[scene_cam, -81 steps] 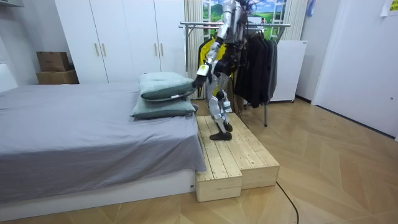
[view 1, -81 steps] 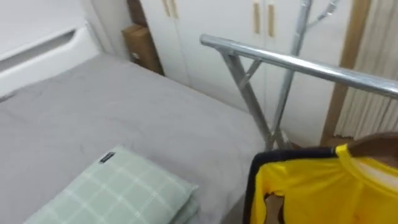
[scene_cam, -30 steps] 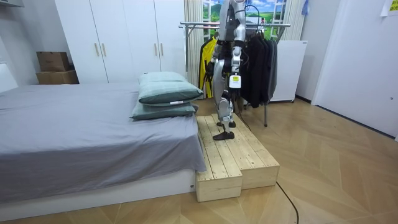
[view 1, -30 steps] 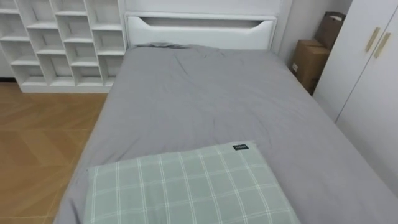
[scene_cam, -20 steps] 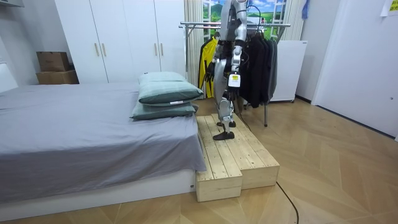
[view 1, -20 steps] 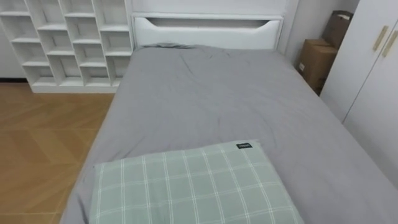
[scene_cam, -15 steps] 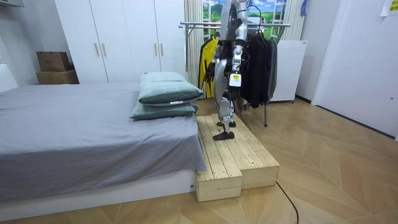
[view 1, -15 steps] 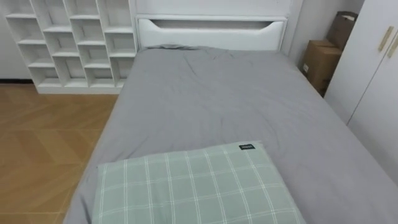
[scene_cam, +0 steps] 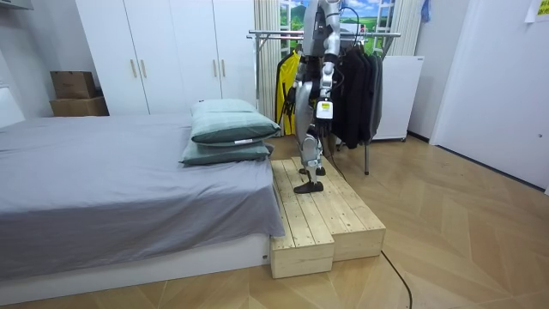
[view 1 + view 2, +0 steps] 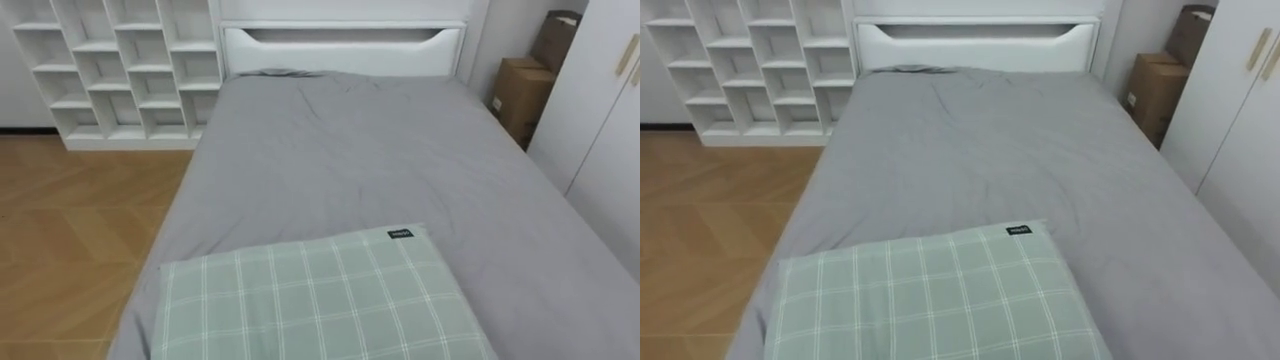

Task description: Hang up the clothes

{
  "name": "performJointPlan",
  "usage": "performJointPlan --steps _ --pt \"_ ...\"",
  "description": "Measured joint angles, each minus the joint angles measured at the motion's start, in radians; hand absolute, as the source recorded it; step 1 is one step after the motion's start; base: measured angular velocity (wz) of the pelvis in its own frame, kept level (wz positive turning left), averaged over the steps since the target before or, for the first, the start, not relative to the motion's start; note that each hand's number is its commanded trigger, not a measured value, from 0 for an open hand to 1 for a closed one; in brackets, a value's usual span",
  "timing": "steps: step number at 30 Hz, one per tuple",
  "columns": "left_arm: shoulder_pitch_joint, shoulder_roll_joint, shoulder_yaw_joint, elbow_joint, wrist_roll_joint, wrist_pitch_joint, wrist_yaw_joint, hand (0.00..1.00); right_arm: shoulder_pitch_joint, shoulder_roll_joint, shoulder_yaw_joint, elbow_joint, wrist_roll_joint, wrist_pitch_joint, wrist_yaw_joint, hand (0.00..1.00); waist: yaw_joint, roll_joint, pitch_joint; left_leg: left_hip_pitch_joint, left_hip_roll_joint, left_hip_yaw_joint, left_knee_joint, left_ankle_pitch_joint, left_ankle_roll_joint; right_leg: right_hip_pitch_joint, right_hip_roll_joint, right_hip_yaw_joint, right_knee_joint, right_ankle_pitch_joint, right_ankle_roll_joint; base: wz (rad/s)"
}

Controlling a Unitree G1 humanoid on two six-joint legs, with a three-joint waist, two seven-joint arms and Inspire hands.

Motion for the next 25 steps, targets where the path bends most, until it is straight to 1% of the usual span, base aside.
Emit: performJointPlan --steps 6,12,17,21,25 --pt "-0.002 0.0 -0.038 -0.011 0.066 0.0 -0.016 0.0 -0.001 0.0 0.005 -0.001 -0.001 0.0 0.007 0.0 0.0 -0.001 0.0004 0.001 -0.005 -0.001 -0.008 0.0 0.0 -0.001 -0.003 0.0 -0.001 -0.001 0.002 0.0" --pt "-0.004 0.0 -0.039 -0.011 0.069 0.001 -0.032 0.0 -0.001 0.0 0.006 -0.001 -0.001 0.0 0.007 0.0 -0.002 -0.002 0.0001 0.001 -0.005 -0.002 -0.008 0.0 0.0 -0.001 -0.003 0.0 -0.001 -0.002 0.002 0.0" --pt "-0.003 -0.001 -0.039 -0.011 0.104 0.007 -0.056 0.0 -0.001 0.0 0.006 -0.001 -0.001 0.0 0.008 0.0 -0.005 -0.003 -0.0006 0.003 -0.005 -0.002 -0.006 0.0 0.0 0.0 -0.003 0.001 -0.001 -0.002 0.002 0.0" --pt "-0.001 -0.001 -0.039 -0.011 0.106 0.016 -0.064 0.0 -0.001 0.0 0.005 -0.001 -0.001 0.0 0.01 0.0 -0.005 -0.003 -0.0009 0.003 -0.005 -0.002 -0.006 0.0 0.0 0.0 -0.003 0.0 -0.001 -0.002 0.002 0.0" --pt "-0.002 -0.001 -0.039 -0.011 0.107 0.018 -0.077 0.0 -0.001 0.0 0.005 0.0 -0.001 0.0 0.016 0.0 -0.005 -0.004 -0.001 0.003 -0.005 -0.002 -0.006 0.0 0.0 0.0 -0.003 0.0 -0.001 -0.002 0.002 0.0"
